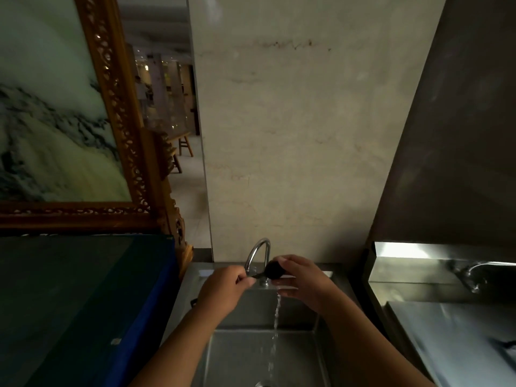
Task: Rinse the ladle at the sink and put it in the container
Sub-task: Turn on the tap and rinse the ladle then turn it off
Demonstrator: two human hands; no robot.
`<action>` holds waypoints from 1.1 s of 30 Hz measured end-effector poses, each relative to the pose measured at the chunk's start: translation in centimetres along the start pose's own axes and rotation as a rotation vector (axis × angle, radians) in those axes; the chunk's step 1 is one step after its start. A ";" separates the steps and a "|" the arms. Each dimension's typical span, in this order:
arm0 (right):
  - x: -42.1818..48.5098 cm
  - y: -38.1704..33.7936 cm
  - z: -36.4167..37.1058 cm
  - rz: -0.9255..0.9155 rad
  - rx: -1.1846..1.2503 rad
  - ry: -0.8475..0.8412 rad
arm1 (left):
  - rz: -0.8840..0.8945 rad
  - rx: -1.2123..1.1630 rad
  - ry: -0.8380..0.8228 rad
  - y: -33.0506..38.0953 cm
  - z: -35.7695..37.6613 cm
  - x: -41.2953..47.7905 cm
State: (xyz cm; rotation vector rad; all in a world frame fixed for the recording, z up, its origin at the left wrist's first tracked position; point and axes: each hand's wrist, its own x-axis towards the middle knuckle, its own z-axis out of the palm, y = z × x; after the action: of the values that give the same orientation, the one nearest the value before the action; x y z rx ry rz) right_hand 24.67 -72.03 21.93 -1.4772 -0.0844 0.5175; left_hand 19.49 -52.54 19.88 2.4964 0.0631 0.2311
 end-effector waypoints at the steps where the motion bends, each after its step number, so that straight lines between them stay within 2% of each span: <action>1: -0.4 -0.3 -0.2 -0.023 -0.015 0.005 | 0.007 0.006 0.013 0.5 -0.1 -0.1; 6: -1.9 -1.0 -0.8 -0.099 -0.018 0.024 | 0.044 0.041 0.072 1.9 -1.0 -0.1; 13: -2.9 -0.2 -1.5 -0.107 -0.013 0.021 | 0.042 0.108 0.132 3.0 -0.8 -1.3; 33: -3.4 0.5 -1.0 -0.081 0.073 0.046 | 0.026 0.062 0.117 2.7 -0.4 -2.7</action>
State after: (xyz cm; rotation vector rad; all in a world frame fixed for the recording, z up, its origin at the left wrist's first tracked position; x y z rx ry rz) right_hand 21.85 -74.25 22.20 -1.4082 -0.0877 0.4163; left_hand 16.76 -54.72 21.38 2.5441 0.0873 0.3915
